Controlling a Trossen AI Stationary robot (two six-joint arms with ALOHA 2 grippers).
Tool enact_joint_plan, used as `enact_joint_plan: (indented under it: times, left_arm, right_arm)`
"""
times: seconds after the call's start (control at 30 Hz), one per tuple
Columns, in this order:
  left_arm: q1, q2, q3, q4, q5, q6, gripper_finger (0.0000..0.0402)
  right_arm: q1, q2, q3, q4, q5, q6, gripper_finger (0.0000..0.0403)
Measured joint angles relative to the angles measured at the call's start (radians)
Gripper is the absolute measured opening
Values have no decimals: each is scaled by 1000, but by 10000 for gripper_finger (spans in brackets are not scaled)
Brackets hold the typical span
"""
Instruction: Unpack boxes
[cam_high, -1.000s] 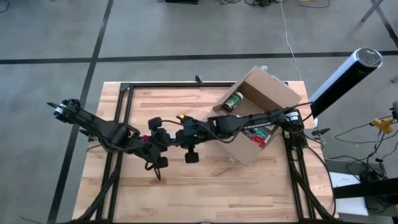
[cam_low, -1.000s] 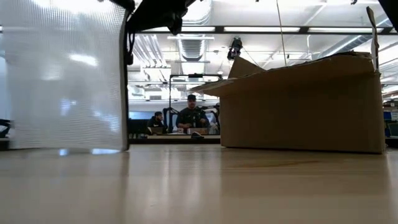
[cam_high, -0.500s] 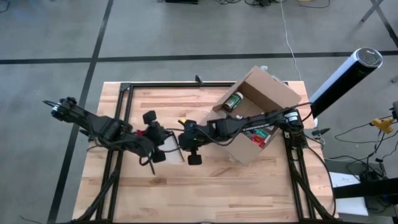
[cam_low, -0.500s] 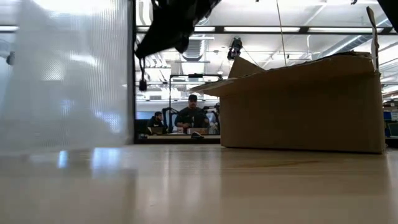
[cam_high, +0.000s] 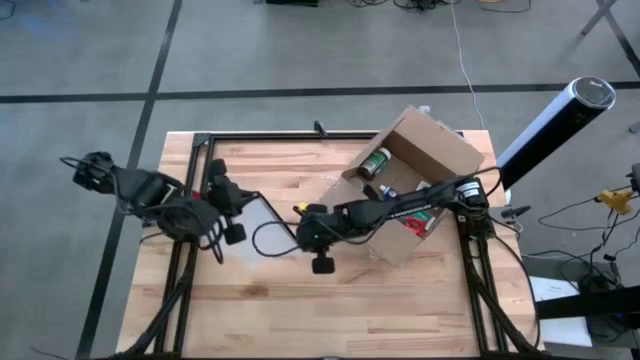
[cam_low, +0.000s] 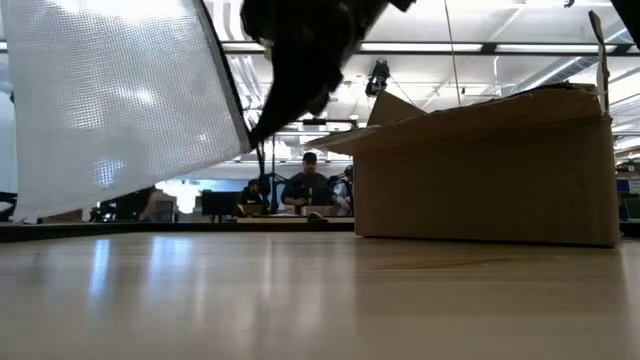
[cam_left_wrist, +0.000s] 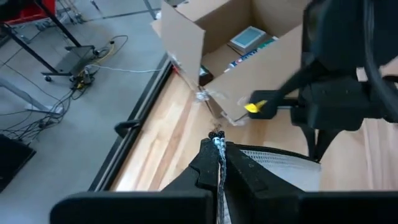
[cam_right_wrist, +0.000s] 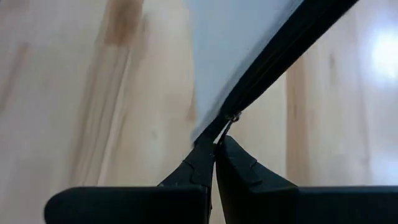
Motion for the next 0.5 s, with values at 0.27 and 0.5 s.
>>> enact_joint_plan:
  times: [0.27, 0.5]
  left_arm:
    - [0, -40, -3, -38, -1, -21, 0]
    - [0, 14, -5, -37, 74, -30, 0]
  right_arm:
    - [4, -4, -35, 39, 0, 4, 0]
    - [-13, -59, -35, 93, 0, -107, 0]
